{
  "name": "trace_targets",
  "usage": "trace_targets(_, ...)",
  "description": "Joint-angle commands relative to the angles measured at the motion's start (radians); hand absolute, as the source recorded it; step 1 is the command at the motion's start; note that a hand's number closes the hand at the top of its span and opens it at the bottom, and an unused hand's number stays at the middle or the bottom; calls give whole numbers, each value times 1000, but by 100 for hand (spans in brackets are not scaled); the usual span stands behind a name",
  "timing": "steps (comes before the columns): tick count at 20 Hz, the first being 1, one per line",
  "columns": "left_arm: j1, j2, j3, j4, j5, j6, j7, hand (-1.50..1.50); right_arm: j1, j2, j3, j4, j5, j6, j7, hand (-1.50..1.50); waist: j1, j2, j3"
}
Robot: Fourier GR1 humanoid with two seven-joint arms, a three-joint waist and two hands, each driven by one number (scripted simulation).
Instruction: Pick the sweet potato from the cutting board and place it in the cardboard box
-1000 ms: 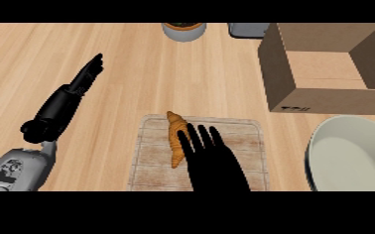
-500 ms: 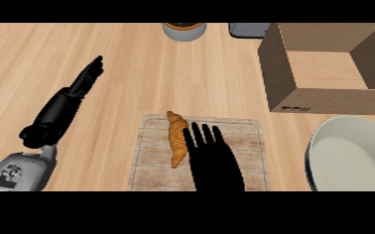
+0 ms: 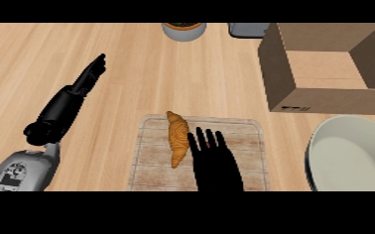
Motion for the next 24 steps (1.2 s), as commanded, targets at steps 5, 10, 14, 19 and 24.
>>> trace_targets(5,-16,-15,53,38,-24,-49,-27,0,44,41,-71,67,84,33,3,-150,1,1,0)
trace_targets(10,-18,-24,93,23,-28,-84,-14,0,91,3,-100,128,122,-9,-150,-150,1,1,0)
trace_targets(14,-5,-62,48,-49,-75,-47,49,0,56,-6,-57,128,179,-59,-254,150,4,0,1)
trace_targets(19,-8,-42,104,-14,-61,-95,14,0,46,15,-28,191,288,-139,-305,150,4,0,0)
trace_targets(24,23,-91,51,-5,-88,-72,-24,0,18,-172,13,49,148,-109,-671,150,18,0,2)
